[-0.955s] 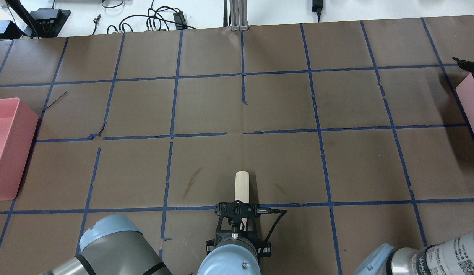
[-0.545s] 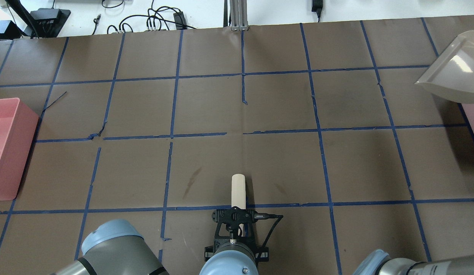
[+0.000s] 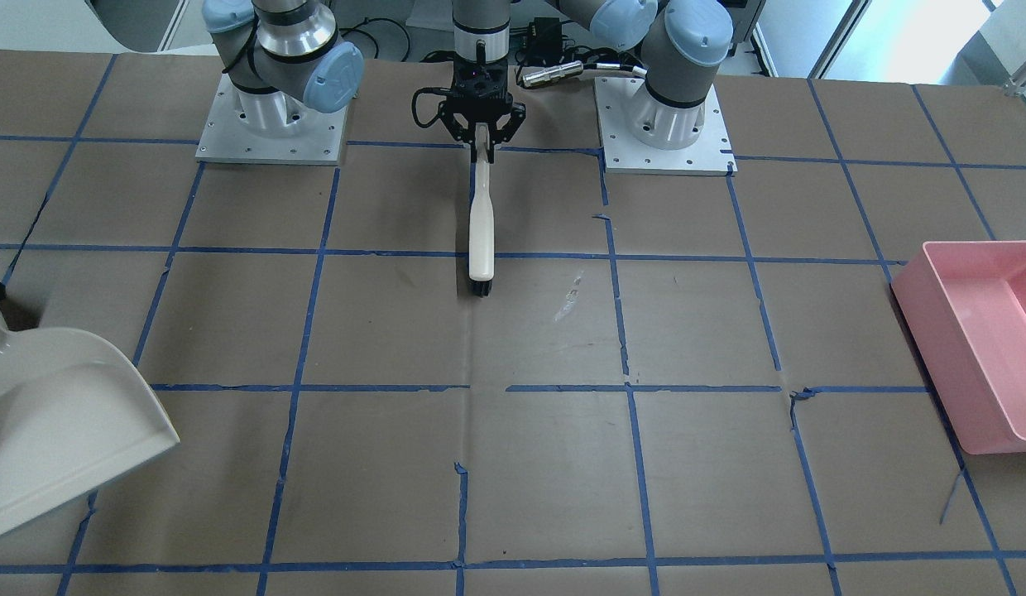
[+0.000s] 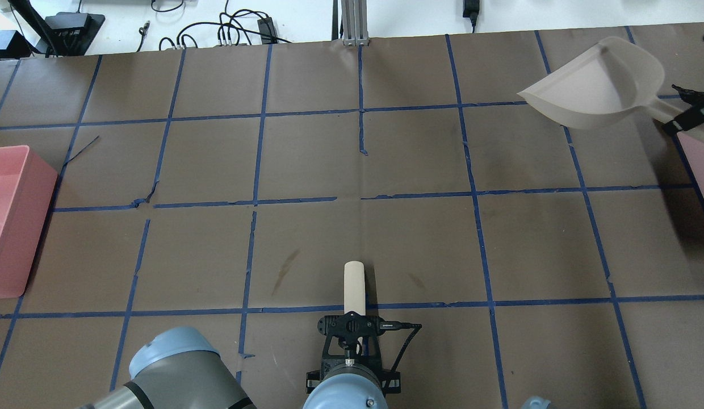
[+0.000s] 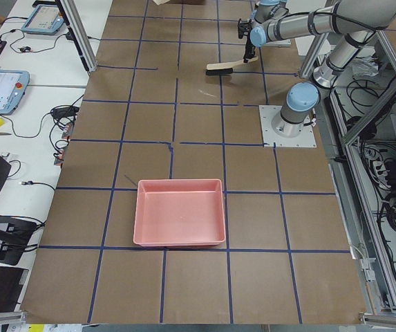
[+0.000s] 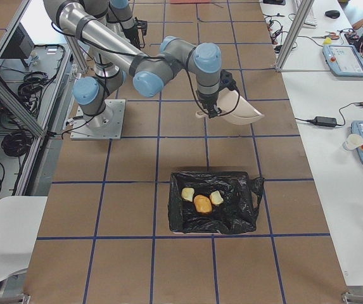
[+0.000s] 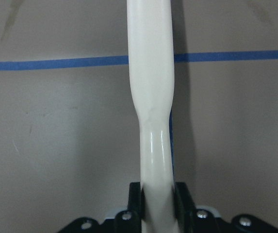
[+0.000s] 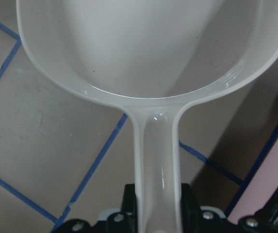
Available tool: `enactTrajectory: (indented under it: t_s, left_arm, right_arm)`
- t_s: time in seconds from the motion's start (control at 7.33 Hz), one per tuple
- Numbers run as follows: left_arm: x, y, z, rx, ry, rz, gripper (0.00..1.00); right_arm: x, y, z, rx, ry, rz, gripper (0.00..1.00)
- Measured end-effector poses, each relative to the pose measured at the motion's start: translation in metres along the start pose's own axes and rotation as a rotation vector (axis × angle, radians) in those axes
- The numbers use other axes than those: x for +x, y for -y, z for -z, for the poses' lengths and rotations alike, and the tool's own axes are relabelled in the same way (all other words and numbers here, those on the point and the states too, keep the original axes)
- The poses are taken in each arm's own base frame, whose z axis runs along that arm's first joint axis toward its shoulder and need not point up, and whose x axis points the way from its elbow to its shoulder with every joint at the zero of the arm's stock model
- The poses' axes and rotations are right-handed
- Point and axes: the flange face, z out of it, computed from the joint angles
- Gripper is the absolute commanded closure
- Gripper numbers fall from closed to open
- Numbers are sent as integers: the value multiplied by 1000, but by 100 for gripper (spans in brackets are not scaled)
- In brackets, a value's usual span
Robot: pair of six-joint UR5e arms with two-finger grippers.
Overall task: Sweep and dump trash in nearest bin
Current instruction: 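Bring the empty dustpan back to the table center with the right gripper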
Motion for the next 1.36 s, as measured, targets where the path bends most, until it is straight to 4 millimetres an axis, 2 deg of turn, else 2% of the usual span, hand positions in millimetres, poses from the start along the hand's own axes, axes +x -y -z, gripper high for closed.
enactTrajectory:
  t_s: [0.41, 0.68, 1.09, 1.23, 1.36]
  left_arm:
    - [2, -5, -8, -33, -2, -9, 100]
    - [2, -8, -15, -59, -3, -12, 99]
    - [5, -8, -24, -78, 6, -13, 99]
    - [6, -7, -26, -74, 2, -12, 95]
    - [7, -7, -26, -72, 0, -12, 86]
  right_arm:
    - [-47, 79, -64, 19, 1, -115, 100]
    - [-91, 123, -95, 47, -3, -213, 100]
    - [-154, 160, -117, 67, 6, -312, 100]
    - [-175, 169, -121, 75, 9, -332, 100]
    - [-192, 177, -125, 80, 11, -345, 100]
